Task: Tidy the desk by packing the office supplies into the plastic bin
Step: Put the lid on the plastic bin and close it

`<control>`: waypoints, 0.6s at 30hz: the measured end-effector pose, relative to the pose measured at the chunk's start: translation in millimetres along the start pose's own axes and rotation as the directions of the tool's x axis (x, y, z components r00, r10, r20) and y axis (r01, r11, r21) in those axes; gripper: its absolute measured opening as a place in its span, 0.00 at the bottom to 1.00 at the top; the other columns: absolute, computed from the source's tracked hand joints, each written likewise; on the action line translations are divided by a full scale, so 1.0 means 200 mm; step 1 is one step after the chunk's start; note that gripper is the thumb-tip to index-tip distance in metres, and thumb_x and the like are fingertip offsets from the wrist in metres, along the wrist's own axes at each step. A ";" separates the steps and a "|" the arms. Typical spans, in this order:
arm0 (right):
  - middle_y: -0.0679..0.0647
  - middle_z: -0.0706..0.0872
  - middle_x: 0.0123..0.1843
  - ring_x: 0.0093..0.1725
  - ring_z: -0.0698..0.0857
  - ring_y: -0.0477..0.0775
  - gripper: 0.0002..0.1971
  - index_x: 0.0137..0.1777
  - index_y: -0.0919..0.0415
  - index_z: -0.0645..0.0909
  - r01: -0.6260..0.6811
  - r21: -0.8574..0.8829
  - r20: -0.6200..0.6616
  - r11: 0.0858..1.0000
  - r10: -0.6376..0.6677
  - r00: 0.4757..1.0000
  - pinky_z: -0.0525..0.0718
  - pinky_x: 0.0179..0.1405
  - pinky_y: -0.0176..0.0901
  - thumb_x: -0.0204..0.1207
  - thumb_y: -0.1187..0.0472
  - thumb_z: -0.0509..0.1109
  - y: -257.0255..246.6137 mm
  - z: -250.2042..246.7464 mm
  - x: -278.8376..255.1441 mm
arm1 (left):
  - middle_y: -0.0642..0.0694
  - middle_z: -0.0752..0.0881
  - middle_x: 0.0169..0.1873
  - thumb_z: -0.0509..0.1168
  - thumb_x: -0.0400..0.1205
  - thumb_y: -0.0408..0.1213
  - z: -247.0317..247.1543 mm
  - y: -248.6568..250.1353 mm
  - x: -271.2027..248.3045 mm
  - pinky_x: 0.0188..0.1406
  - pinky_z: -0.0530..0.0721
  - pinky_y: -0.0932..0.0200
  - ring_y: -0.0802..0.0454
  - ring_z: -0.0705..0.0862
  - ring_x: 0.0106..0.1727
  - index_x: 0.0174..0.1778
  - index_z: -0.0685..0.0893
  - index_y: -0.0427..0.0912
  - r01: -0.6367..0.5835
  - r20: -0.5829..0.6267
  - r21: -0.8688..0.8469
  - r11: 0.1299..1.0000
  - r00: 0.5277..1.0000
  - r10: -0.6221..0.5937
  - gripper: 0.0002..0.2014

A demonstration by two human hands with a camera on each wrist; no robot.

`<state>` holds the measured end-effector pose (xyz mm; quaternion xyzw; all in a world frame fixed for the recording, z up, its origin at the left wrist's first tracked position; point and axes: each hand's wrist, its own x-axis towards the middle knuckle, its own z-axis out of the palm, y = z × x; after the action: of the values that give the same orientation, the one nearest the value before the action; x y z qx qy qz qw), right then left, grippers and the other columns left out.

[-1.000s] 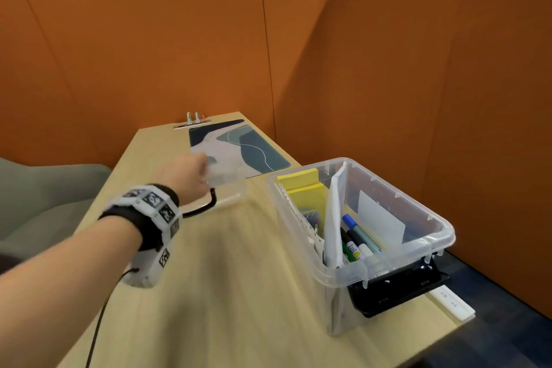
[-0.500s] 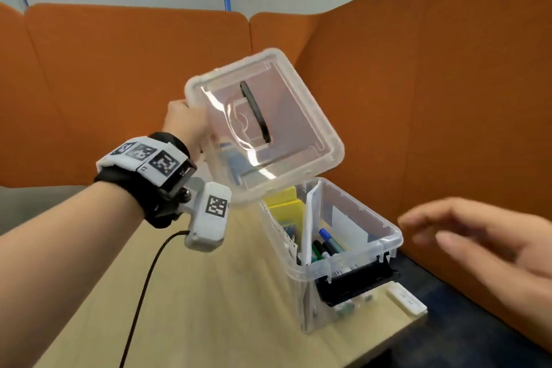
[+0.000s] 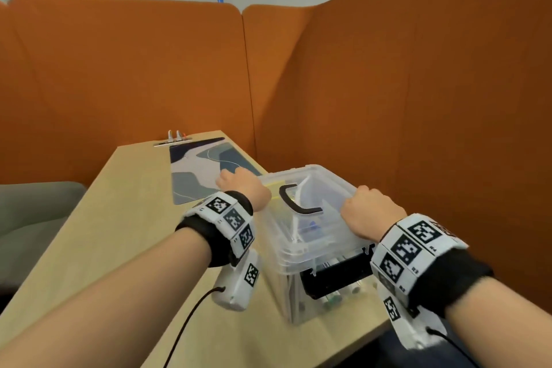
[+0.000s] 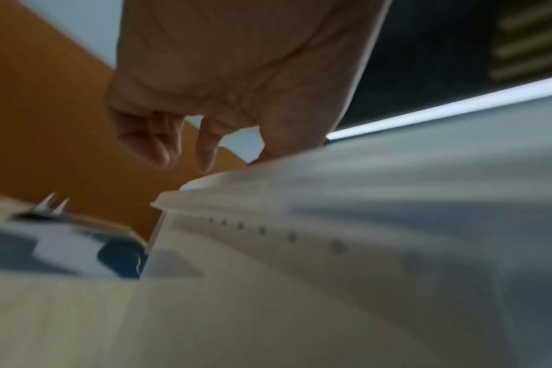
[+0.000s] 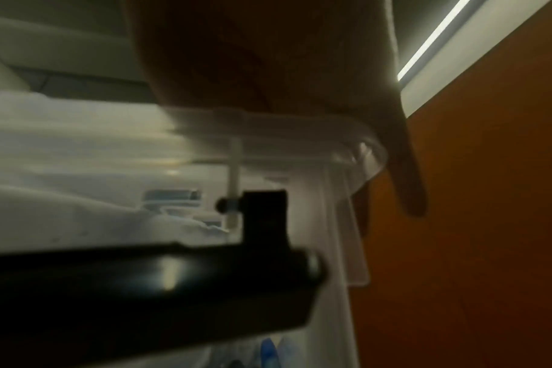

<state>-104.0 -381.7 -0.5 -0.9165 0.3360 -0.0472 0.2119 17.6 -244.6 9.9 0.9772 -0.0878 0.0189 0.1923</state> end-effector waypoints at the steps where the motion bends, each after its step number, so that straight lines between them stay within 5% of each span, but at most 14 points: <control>1: 0.62 0.74 0.68 0.66 0.76 0.64 0.21 0.69 0.66 0.67 0.005 -0.014 -0.005 1.000 -0.005 1.000 0.74 0.65 0.55 0.80 0.56 0.52 0.00 0.00 0.00 | 0.35 0.66 0.72 0.58 0.79 0.35 0.02 0.01 0.02 0.70 0.70 0.46 0.38 0.65 0.73 0.72 0.67 0.35 -0.008 -0.050 -0.011 1.000 0.999 0.008 0.23; 7: 0.62 0.73 0.66 0.65 0.75 0.64 0.17 0.67 0.64 0.66 0.069 -0.089 0.022 0.994 -0.068 0.997 0.73 0.61 0.55 0.81 0.59 0.50 0.00 0.02 0.04 | 0.39 0.77 0.67 0.55 0.81 0.34 0.09 0.07 0.11 0.72 0.69 0.43 0.40 0.72 0.70 0.66 0.72 0.40 -0.255 0.025 0.010 0.967 0.967 0.255 0.17; 10: 0.60 0.72 0.63 0.61 0.75 0.63 0.18 0.65 0.64 0.67 0.111 -0.145 0.047 0.983 -0.105 0.993 0.72 0.53 0.53 0.80 0.59 0.47 0.02 0.03 0.07 | 0.35 0.74 0.70 0.47 0.87 0.39 0.05 0.06 0.13 0.73 0.68 0.44 0.35 0.72 0.71 0.71 0.70 0.35 -0.244 0.150 0.085 0.966 0.962 0.229 0.20; 15: 0.59 0.73 0.53 0.47 0.73 0.62 0.14 0.62 0.60 0.67 0.117 -0.098 0.006 0.988 -0.117 0.993 0.71 0.46 0.49 0.81 0.56 0.48 0.00 0.03 0.07 | 0.34 0.72 0.72 0.43 0.88 0.37 0.02 0.02 0.17 0.73 0.69 0.46 0.34 0.71 0.72 0.74 0.66 0.33 -0.202 0.171 0.160 0.966 0.970 0.174 0.21; 18: 0.61 0.76 0.58 0.54 0.76 0.63 0.18 0.67 0.59 0.68 0.168 -0.036 -0.067 0.985 -0.171 0.983 0.75 0.50 0.49 0.80 0.55 0.50 -0.02 0.08 0.05 | 0.35 0.74 0.71 0.45 0.87 0.35 0.03 -0.06 0.20 0.69 0.71 0.48 0.36 0.74 0.70 0.71 0.70 0.32 -0.143 0.169 0.205 0.968 0.980 0.109 0.20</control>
<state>-90.6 -379.7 -13.8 -0.9427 0.2646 -0.0919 0.1813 59.0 -242.3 3.3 0.9832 -0.1621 -0.0363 0.0759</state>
